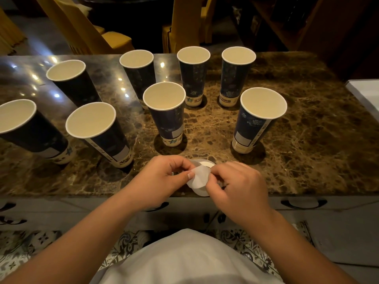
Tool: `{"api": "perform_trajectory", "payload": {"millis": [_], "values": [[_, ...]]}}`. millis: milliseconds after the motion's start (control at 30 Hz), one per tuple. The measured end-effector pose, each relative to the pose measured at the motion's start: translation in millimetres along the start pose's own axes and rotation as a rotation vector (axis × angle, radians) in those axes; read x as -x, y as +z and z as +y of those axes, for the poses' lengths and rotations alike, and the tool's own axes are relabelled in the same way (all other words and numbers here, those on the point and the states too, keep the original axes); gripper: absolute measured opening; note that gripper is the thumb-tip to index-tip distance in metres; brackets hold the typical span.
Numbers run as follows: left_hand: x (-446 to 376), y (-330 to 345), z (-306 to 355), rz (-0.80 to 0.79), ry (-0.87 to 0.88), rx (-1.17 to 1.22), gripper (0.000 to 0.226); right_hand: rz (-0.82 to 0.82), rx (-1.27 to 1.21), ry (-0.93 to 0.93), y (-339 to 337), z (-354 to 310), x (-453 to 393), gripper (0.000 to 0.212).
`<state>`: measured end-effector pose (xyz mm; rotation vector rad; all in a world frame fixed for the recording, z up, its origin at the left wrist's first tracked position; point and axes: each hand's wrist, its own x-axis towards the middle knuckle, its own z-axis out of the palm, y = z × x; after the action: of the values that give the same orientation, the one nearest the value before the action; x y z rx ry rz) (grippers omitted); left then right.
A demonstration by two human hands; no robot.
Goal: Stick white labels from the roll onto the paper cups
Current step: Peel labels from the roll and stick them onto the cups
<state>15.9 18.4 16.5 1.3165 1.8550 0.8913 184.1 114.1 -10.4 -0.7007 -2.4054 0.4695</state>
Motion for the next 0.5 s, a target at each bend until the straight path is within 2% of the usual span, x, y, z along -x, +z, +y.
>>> {"api": "perform_trajectory", "payload": {"millis": [133,367,433,500], "values": [[3,2,2,0.083,-0.042,0.015,0.014,0.035,-0.201,0.170,-5,8,-2,0.016],[2,11,4,0.263,-0.021,-0.086,0.015,0.134,-0.309,0.363,-23,14,-7,0.015],[2,12,6,0.383,0.045,-0.242,0.028,0.179,-0.243,0.330,-29,14,-8,0.014],[4,12,14,0.471,0.191,-0.405,0.030,0.240,-0.018,0.141,-33,14,-8,0.014]]}}
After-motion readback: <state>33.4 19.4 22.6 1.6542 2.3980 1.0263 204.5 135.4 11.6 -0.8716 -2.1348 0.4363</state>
